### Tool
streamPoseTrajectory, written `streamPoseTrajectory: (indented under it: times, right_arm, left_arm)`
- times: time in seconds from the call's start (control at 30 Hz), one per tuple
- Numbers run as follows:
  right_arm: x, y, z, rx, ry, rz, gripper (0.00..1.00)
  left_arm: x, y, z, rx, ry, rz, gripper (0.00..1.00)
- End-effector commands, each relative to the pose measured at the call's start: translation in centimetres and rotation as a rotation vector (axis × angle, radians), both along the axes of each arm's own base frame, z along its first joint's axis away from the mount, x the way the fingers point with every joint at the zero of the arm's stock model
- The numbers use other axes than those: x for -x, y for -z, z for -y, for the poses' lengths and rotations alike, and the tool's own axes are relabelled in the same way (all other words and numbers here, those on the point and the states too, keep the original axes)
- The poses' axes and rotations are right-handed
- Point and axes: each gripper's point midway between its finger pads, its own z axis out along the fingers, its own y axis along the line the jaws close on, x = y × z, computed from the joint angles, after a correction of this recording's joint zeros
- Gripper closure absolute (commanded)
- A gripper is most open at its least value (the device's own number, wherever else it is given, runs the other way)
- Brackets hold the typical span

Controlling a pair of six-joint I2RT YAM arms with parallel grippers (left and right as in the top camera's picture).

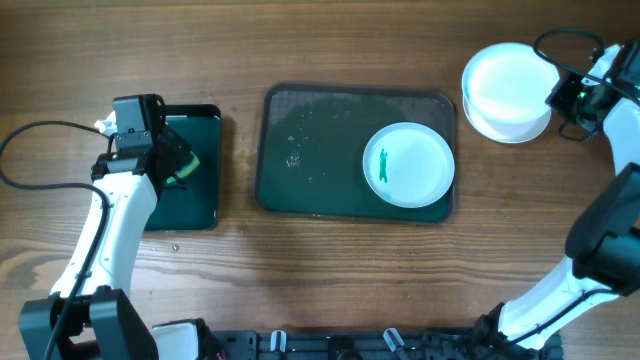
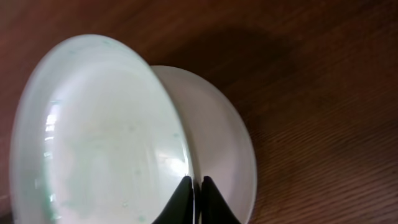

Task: Clean dirty plates on tray and stack at the side
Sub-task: 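Lift the back plate with the right gripper and stack it on the side plate, then reach the right gripper to the remaining plate rim and grip it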

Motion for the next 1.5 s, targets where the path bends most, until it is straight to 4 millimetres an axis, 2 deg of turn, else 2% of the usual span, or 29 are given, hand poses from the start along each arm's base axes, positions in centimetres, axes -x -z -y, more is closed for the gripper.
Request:
streamPoseTrajectory:
  times: [0.0,0.07,0.1,0.13,0.23,0.3,0.37,0.43,0.47,0.5,0.53,0.6,0.63,0.67,0.8,0.87,1.07,1.23,1.47]
  right_arm:
    - [0.3,1.7,1.1,0.027,0.064,-0.047,0.95]
    - [0.3,1.7,1.2,0.035,0.07,-0.048,0.94]
    - [0.4,1.6,1.2,0.034,0.069,-0.051,0.78]
    - [0.5,1.4,1.1,0.033,0.069,-0.053,0.73]
    - [1.0,0.1,0.7,0.031,0.062,-0.052,0.69]
    - [1.4,-1.7,-0.1,0.032,0.032,-0.035,0.67]
    - [1.3,-3.7,-2.6,0.006,-0.084,0.008,0.65]
    - [1.0,-5.8,-7.6,-0.061,-0.314,0.079,0.6]
    - [0.9,-6.4,-10.3,-0.107,-0.416,0.111,0.55]
    - [0.9,-6.6,-12.8,-0.14,-0.503,0.125,0.41]
    - [1.0,-6.1,-14.9,-0.142,-0.576,0.111,0.38]
    - [1.6,-4.9,-17.9,-0.108,-0.693,0.066,0.38]
    - [2.0,-3.3,-19.9,-0.044,-0.765,0.0,0.36]
    - [2.2,-2.5,-20.5,0.006,-0.785,-0.04,0.34]
    - [2.5,0.8,-21.4,0.219,-0.807,-0.196,0.27]
    - [3.3,2.2,-21.6,0.276,-0.819,-0.277,0.25]
    - [5.6,5.0,-22.1,0.249,-0.918,-0.399,0.25]
    - [7.0,5.5,-23.3,0.156,-0.956,-0.423,0.27]
    - [8.1,6.3,-23.0,0.149,-0.954,-0.471,0.24]
  left_arm:
    - [0.0,-0.2,-0.1,-0.002,0.001,0.008,0.96]
    - [0.0,-0.2,-0.1,-0.002,0.002,0.008,0.96]
    - [0.0,-0.2,-0.1,-0.002,0.002,0.008,0.96]
    - [0.0,-0.2,-0.1,-0.002,0.002,0.008,0.96]
    - [0.0,-0.2,-0.1,-0.002,0.002,0.009,0.96]
    - [0.0,-0.2,-0.1,-0.002,0.001,0.009,0.96]
    - [0.0,-0.2,-0.1,-0.003,0.002,0.009,0.96]
    - [0.0,-0.2,-0.1,-0.002,0.002,0.009,0.96]
    - [0.0,-0.2,-0.1,-0.002,0.002,0.009,0.96]
    - [-0.1,-0.2,-0.1,-0.003,0.002,0.011,0.96]
    - [-0.1,-0.3,-0.1,-0.003,0.002,0.014,0.96]
    - [-0.2,-0.3,-0.2,-0.003,0.001,0.018,0.96]
    - [-0.2,-0.3,-0.2,-0.004,0.002,0.018,0.96]
    - [-0.2,-0.3,-0.2,-0.003,0.002,0.016,0.96]
    - [-0.2,-0.3,-0.1,-0.003,0.002,0.016,0.96]
    - [-0.2,-0.3,-0.1,-0.003,0.002,0.015,0.96]
    - [-0.2,-0.3,-0.1,-0.001,0.003,0.016,0.96]
    - [-0.2,-0.3,0.0,0.003,0.006,0.017,0.96]
    - [-0.2,-0.3,0.0,0.004,0.006,0.016,0.96]
